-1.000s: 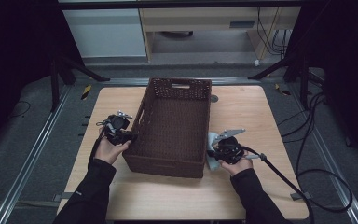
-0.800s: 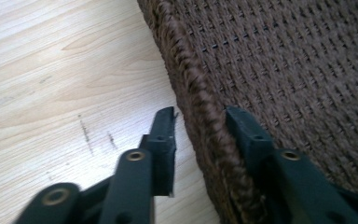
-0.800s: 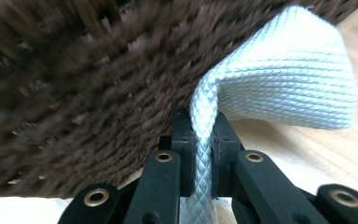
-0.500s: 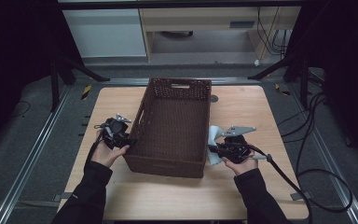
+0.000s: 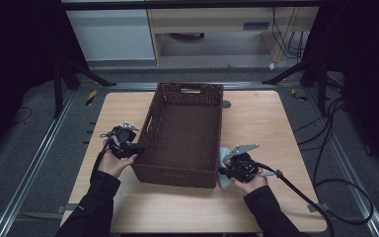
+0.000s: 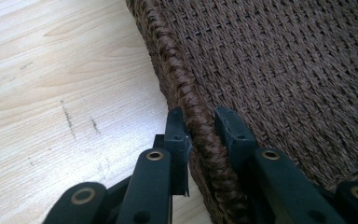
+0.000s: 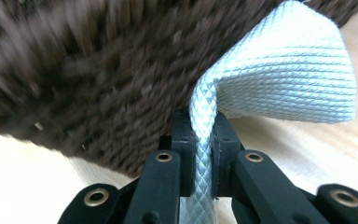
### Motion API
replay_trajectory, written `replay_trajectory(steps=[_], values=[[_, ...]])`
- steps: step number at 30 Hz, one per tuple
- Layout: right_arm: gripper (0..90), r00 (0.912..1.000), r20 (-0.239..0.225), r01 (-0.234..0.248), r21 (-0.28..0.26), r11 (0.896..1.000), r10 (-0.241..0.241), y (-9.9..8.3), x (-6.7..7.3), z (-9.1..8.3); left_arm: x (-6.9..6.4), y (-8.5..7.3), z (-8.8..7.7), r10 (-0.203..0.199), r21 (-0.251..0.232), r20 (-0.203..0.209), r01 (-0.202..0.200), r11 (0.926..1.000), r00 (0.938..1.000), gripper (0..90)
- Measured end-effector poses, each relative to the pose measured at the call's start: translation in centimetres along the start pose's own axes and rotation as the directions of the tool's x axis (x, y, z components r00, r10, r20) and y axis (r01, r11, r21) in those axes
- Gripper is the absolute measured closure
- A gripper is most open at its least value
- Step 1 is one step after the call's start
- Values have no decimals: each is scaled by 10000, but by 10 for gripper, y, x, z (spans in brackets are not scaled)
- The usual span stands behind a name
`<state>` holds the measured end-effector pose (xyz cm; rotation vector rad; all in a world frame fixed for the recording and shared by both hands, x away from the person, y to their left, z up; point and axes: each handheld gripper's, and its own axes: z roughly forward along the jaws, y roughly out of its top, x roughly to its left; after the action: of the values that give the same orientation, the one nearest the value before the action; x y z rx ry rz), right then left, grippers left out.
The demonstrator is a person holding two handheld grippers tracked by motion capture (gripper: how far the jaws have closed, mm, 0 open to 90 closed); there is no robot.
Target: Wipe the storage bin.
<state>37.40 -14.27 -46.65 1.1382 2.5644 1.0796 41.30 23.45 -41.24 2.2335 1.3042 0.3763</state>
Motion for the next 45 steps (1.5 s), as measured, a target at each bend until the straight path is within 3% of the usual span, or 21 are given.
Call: replay_trajectory(steps=[4, 9, 11, 12, 15, 18, 24, 28, 30, 32, 33, 37, 41, 45], values=[[836, 10000, -66, -67, -247, 9997, 65, 3, 0, -5, 3, 2, 2, -92, -100, 69, 93, 9999, 9999, 754], [836, 9999, -107, -147, -1564, 9876, 132, 17, 0, -34, 5, 11, 8, -89, -68, -78, 89, 9999, 9999, 749], [836, 10000, -4, 31, -1778, 9841, -32, 22, 5, -42, 6, 13, 10, -93, -91, -131, 92, 9999, 9999, 748], [836, 9997, 145, 198, -1758, 9842, -175, 22, 6, -43, 7, 13, 10, -97, -87, -117, 96, 9999, 9999, 747], [837, 9999, 28, 144, -1592, 9871, -141, 19, 6, -39, 9, 14, 10, -107, -96, -74, 107, 9999, 9999, 740], [836, 9997, 72, 240, -1122, 9934, -234, 14, 5, -28, 9, 14, 11, -109, -118, -82, 108, 9999, 9999, 736], [837, 10000, 4, 4, -188, 9998, -4, -1, 2, -4, 10, 15, 11, -99, -127, -101, 98, 9999, 9999, 729], [837, 10000, -90, 10, 39, 10000, -10, -5, 6, 3, 9, 15, 11, -94, -124, -112, 93, 9999, 9999, 728], [836, 9999, -139, 4, -91, 10000, -6, -4, 7, -1, 10, 15, 11, -106, -123, -103, 105, 9999, 9999, 726], [836, 9998, -182, -10, -554, 9985, 0, 0, 7, -14, 10, 15, 11, -106, -124, -90, 105, 9999, 9999, 726], [836, 9997, -249, -49, -1012, 9949, 24, 2, 7, -24, 10, 15, 11, -107, -127, -90, 106, 9999, 9999, 726], [836, 9996, -152, 202, -1749, 9844, -232, 9, 15, -46, 10, 14, 11, -95, -120, -101, 94, 9999, 9999, 726], [836, 9991, -73, 403, -1582, 9866, -420, 9, 20, -44, 10, 14, 11, -64, -113, -112, 62, 9999, 9999, 725], [837, 9977, 141, 668, -909, 9936, -658, 2, 24, -29, 10, 14, 11, -64, -104, -100, 63, 9999, 9999, 724]])
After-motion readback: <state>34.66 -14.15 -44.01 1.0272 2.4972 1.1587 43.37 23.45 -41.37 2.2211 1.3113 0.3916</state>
